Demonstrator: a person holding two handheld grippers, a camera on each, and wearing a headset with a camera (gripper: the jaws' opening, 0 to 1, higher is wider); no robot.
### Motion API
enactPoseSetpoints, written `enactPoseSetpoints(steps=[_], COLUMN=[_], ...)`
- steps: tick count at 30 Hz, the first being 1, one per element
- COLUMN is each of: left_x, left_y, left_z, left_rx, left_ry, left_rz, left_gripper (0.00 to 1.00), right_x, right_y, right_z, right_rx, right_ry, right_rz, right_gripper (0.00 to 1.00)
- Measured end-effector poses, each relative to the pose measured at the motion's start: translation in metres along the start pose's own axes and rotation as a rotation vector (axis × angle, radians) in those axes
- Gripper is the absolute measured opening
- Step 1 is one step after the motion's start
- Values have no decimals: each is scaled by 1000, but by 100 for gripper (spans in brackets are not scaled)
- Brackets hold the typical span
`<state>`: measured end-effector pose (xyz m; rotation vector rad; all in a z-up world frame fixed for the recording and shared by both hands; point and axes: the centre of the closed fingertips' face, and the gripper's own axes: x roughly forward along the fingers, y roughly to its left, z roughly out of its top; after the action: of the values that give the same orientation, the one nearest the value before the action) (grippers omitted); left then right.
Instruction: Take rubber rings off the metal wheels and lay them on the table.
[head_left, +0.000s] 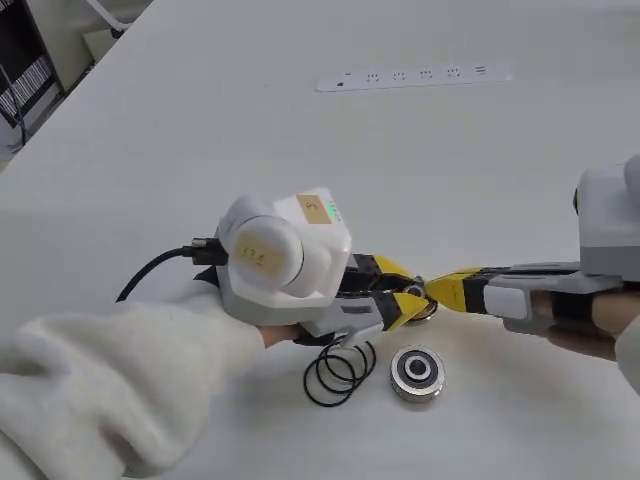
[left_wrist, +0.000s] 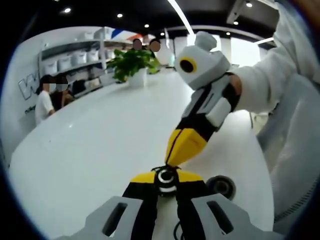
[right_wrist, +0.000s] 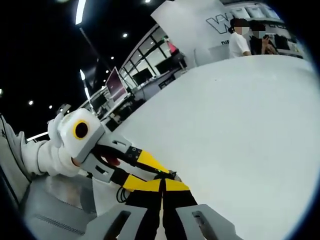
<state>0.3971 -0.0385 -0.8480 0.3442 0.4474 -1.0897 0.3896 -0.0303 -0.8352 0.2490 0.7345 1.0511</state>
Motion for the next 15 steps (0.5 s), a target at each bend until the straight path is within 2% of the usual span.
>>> enactPoseSetpoints(steps=[1, 3, 4, 7, 13, 15], left_x=[1, 1, 1, 1, 0, -3], left_y=[-1, -1, -1, -1, -1, -1], left_z=[0, 1, 1, 1, 1, 1], left_rx=[0, -2, -2, 3, -31, -18], left_ry=[-2, -5, -6, -4, 8, 14], left_rz=[-4, -6, -8, -2, -13, -17], left_gripper=[13, 13, 13, 13, 14, 16], right_x=[1, 2, 3, 1, -3, -3], right_y=[2, -3, 0, -5, -13, -14], right_z=[2, -2, -2, -2, -4, -4], right_rx=[3, -66, -54, -38, -45, -42], right_ry=[-7, 22, 18, 10, 20, 18], right_rz=[9, -21, -12, -17, -61, -66], right_gripper=[0, 0, 0, 0, 0, 0])
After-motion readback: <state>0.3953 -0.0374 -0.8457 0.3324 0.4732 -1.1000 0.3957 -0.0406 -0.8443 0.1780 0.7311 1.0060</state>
